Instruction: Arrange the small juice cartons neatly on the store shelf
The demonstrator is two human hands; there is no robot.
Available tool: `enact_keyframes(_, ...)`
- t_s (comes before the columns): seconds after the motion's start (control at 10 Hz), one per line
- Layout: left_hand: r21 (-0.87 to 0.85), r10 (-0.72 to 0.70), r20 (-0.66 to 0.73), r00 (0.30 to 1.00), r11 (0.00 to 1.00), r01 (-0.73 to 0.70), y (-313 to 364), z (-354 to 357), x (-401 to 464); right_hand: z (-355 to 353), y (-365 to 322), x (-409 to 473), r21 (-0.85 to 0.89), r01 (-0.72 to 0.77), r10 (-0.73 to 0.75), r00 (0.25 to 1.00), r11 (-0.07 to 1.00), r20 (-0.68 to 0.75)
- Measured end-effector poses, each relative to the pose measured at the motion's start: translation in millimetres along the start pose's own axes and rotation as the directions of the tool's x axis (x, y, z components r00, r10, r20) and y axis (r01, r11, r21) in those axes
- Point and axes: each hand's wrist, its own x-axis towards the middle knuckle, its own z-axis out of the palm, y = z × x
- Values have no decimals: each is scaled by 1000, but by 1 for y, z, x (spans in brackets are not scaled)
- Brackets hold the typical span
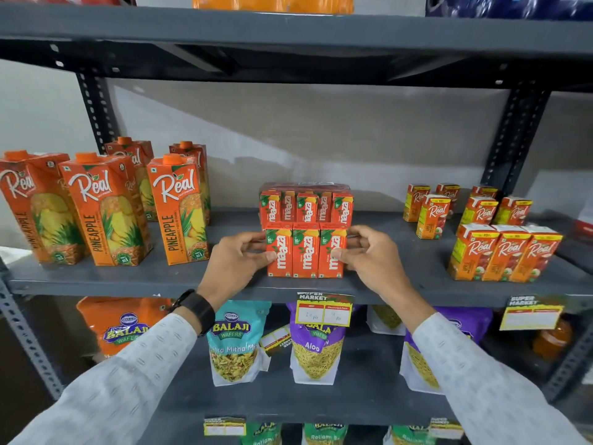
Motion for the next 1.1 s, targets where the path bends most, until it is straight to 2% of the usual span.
enact_keyframes(0.1,20,-14,2,1000,1000,14,2,-1,1,2,-1,3,-22,-9,9,1000,1000,-9)
enact_keyframes(0.2,96,-29,79,996,995,21,8,-9,2,-5,-8,2,-124,-37,44,998,992,52)
enact_keyframes(0.3,307,32,105,994,950,-63,34,-20,10,-16,-29,9,-296,3,42,989,955,145)
enact_keyframes(0.4,389,17,273,962,913,-126,67,-25,28,-18,-57,23,-447,88,25,970,890,240)
enact_keyframes(0.5,466,-72,424,903,872,-149,83,-21,41,-9,-73,35,-564,144,39,953,813,299)
enact_keyframes(0.6,466,-62,413,909,872,-152,81,-15,48,-2,-75,38,-617,153,53,952,772,302)
enact_keyframes(1.1,376,-16,351,936,918,-125,65,-9,42,0,-80,22,-618,108,66,965,778,252)
